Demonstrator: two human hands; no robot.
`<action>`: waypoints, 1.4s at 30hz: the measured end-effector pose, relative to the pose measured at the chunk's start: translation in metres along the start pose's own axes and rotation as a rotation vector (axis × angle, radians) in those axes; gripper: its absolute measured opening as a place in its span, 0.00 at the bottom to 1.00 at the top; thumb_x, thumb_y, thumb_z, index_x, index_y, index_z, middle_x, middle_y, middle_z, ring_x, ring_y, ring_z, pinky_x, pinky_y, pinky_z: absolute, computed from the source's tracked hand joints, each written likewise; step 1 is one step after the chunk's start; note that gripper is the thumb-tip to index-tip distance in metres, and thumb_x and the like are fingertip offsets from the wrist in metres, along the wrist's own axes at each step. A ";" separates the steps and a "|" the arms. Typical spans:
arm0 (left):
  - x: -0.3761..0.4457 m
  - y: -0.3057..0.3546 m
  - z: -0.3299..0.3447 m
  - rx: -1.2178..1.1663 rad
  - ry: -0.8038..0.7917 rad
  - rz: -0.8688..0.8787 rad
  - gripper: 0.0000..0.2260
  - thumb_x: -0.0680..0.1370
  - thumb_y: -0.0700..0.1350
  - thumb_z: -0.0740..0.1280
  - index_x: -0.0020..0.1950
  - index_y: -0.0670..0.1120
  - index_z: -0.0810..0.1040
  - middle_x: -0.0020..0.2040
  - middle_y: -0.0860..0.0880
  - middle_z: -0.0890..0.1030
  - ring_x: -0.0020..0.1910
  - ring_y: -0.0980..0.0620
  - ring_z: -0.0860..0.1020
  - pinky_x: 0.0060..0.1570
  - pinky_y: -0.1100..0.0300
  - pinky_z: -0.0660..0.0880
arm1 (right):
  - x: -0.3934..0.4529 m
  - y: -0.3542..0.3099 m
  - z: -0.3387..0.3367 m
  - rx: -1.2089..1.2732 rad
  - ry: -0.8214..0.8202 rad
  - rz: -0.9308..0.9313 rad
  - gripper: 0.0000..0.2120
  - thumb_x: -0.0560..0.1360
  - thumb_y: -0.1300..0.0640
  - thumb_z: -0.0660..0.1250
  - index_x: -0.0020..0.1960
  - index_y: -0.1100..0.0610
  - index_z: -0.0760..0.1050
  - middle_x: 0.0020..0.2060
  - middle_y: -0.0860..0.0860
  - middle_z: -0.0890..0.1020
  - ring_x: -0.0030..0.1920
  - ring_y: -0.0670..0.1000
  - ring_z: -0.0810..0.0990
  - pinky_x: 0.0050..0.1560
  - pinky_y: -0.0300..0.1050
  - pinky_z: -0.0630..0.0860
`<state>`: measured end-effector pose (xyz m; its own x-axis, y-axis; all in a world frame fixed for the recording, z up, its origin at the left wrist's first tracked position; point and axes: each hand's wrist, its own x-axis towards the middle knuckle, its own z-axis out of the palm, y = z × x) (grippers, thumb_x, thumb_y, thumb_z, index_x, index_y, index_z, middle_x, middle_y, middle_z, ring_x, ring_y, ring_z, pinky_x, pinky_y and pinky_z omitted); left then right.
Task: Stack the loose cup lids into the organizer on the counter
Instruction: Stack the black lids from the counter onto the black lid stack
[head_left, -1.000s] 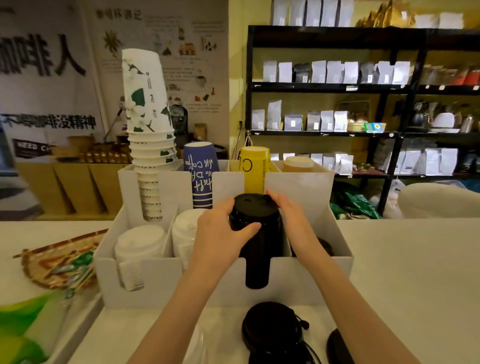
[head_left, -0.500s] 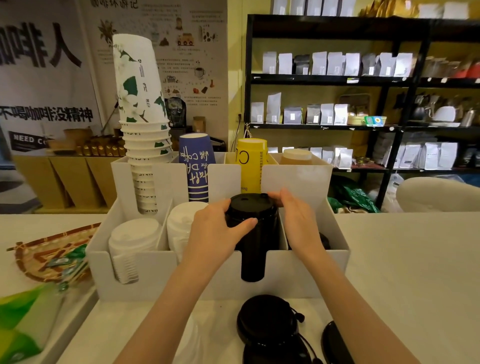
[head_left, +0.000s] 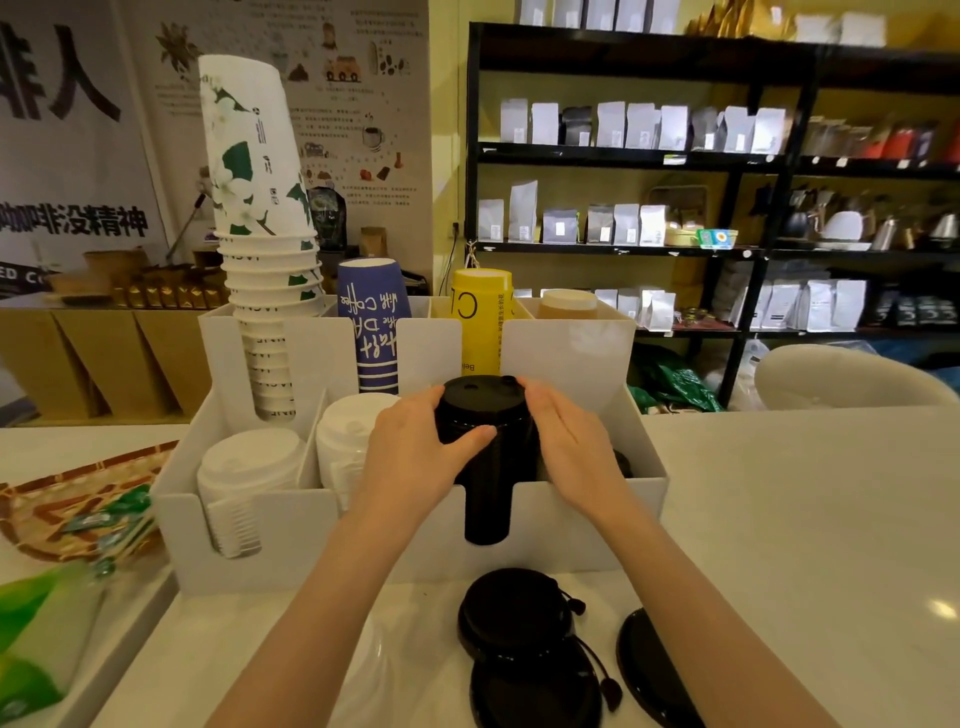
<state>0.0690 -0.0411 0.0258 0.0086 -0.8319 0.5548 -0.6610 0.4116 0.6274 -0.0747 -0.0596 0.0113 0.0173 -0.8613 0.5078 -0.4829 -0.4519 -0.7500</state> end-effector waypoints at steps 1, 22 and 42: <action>0.000 0.001 0.000 0.011 -0.001 -0.007 0.21 0.71 0.50 0.69 0.62 0.47 0.72 0.59 0.47 0.79 0.57 0.51 0.74 0.51 0.63 0.67 | -0.002 -0.002 -0.002 0.040 -0.024 0.018 0.18 0.79 0.50 0.50 0.59 0.57 0.73 0.54 0.57 0.80 0.55 0.52 0.76 0.63 0.50 0.72; -0.049 0.021 -0.005 -0.159 -0.112 0.085 0.09 0.72 0.48 0.67 0.49 0.47 0.79 0.43 0.52 0.80 0.42 0.61 0.76 0.40 0.73 0.71 | -0.135 0.009 -0.029 -0.273 -0.288 0.140 0.29 0.75 0.49 0.61 0.72 0.50 0.54 0.70 0.49 0.65 0.68 0.45 0.64 0.64 0.38 0.62; -0.097 -0.016 0.019 -0.002 -0.557 -0.167 0.30 0.65 0.50 0.74 0.64 0.46 0.69 0.61 0.47 0.77 0.59 0.50 0.74 0.52 0.62 0.70 | -0.147 0.005 -0.018 -0.249 -0.353 0.245 0.26 0.76 0.51 0.61 0.71 0.51 0.56 0.69 0.50 0.68 0.66 0.49 0.68 0.60 0.38 0.64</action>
<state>0.0647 0.0255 -0.0486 -0.2835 -0.9558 0.0778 -0.6829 0.2581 0.6834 -0.0953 0.0683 -0.0597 0.1516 -0.9808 0.1223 -0.7037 -0.1940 -0.6834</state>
